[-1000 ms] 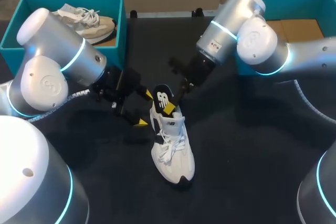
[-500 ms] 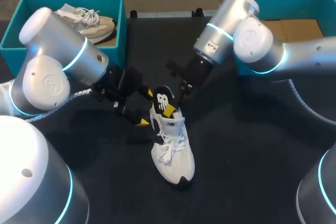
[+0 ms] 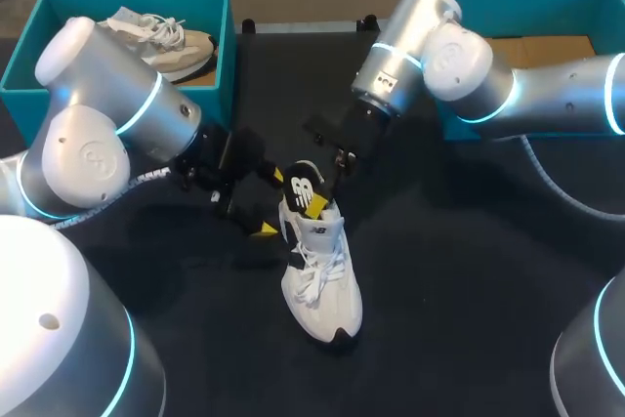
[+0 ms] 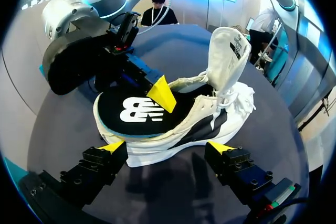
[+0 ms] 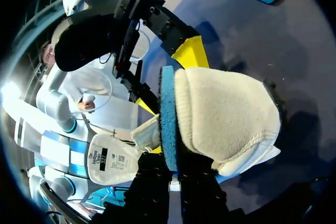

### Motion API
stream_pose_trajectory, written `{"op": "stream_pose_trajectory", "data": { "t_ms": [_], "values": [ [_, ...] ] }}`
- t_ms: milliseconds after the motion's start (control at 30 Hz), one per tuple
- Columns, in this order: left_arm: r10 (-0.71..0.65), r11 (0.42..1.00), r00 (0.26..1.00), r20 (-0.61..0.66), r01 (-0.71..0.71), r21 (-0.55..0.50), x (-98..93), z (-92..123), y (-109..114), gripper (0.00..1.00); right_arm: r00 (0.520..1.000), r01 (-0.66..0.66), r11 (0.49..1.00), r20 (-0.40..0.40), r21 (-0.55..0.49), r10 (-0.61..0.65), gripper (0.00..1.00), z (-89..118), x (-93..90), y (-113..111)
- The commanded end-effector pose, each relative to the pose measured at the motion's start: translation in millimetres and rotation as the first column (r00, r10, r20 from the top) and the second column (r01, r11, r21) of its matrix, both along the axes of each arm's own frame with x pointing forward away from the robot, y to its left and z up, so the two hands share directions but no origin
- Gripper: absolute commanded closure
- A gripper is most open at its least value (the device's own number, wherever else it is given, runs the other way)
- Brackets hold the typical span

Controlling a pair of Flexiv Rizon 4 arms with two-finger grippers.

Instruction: Take the shoe out of the shoebox, open the shoe tongue, remove and reinsert the insole, then place the shoe into the shoebox

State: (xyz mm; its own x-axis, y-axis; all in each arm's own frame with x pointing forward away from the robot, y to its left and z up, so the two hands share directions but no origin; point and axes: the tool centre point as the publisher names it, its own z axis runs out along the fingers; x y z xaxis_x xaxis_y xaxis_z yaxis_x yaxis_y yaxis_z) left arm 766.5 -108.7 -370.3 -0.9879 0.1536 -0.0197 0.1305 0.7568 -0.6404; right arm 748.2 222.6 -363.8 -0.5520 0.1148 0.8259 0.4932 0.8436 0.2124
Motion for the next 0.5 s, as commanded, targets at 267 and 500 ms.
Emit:
{"op": "stream_pose_trajectory", "data": {
  "t_ms": [267, 500],
  "values": [
    [0.001, 1.0, 1.0, 0.0, -0.001, 0.0, -2.0, -3, 0, 0.0, 0.999, 0.036, 0.999, -0.014, -0.007, -0.036, 1.0, -17, -14.1, 6],
    [-0.013, 1.0, 1.0, 0.004, 0.013, -0.002, 0.8, -1, -4, 0.0, 0.997, 0.063, 0.998, 0.049, -0.025, -0.061, 0.76, 0, -7.5, 3]
  ]
}}
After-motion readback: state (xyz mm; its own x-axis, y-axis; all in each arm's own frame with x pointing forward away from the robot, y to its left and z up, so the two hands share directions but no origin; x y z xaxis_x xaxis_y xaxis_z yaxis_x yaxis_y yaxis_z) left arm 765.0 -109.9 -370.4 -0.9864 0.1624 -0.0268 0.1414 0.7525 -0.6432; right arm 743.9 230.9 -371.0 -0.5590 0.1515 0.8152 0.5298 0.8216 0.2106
